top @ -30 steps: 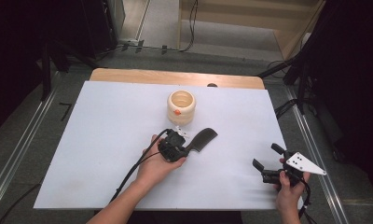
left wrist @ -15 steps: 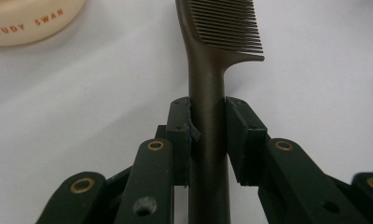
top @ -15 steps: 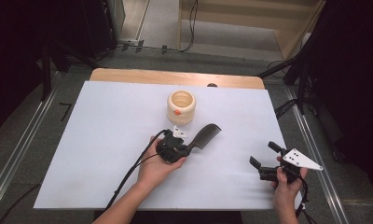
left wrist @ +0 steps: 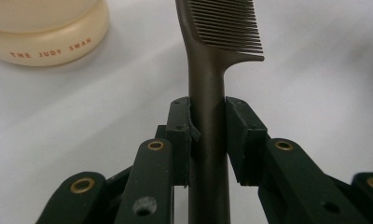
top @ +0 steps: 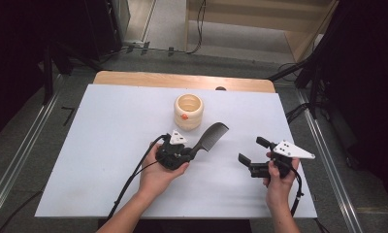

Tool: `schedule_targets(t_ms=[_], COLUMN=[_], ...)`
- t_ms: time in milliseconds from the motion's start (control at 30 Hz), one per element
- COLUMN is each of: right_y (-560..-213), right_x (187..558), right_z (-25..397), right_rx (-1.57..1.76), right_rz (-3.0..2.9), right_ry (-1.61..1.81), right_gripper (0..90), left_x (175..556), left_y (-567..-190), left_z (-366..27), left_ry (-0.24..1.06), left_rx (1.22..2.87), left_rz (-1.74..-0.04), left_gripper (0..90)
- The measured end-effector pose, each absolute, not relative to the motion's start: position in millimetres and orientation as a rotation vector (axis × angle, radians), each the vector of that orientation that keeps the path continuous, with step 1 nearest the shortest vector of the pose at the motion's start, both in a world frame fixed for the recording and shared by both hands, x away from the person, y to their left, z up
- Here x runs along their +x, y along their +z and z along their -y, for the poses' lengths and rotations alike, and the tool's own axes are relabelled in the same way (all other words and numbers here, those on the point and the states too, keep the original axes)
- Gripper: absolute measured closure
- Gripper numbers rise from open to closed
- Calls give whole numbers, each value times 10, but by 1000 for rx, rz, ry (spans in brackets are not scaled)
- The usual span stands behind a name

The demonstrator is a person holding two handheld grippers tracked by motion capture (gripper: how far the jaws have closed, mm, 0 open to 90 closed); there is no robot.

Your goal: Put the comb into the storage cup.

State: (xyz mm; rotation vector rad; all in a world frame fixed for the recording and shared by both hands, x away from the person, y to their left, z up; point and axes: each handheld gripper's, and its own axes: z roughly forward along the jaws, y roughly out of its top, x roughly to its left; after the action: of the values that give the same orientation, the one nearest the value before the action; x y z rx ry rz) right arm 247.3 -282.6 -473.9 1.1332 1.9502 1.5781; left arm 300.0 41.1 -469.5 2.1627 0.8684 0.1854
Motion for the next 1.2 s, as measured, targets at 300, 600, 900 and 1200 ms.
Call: schedule_targets(t_ms=[300, 600, 900, 1200], right_y=[-4608, -4459, -4493, -4486], right_x=[2615, 2746, 2808, 2826], right_z=[2578, 2332, 2212, 2132], right_rx=[1109, 1109, 1211, 1323], right_rz=[-1965, -1977, -1977, -1934], right_ry=[1640, 1669, 1766, 1836], right_gripper=[0, 0, 0, 125], left_x=[2923, 2830, 2714, 2613], left_y=[-4630, -4589, -4584, -4569], left_z=[-515, -532, -499, -467], left_ry=[271, 312, 354, 379], left_rx=[2054, 1974, 1912, 1851], left_rz=[-837, -786, -724, -690], left_gripper=[724, 724, 724, 724])
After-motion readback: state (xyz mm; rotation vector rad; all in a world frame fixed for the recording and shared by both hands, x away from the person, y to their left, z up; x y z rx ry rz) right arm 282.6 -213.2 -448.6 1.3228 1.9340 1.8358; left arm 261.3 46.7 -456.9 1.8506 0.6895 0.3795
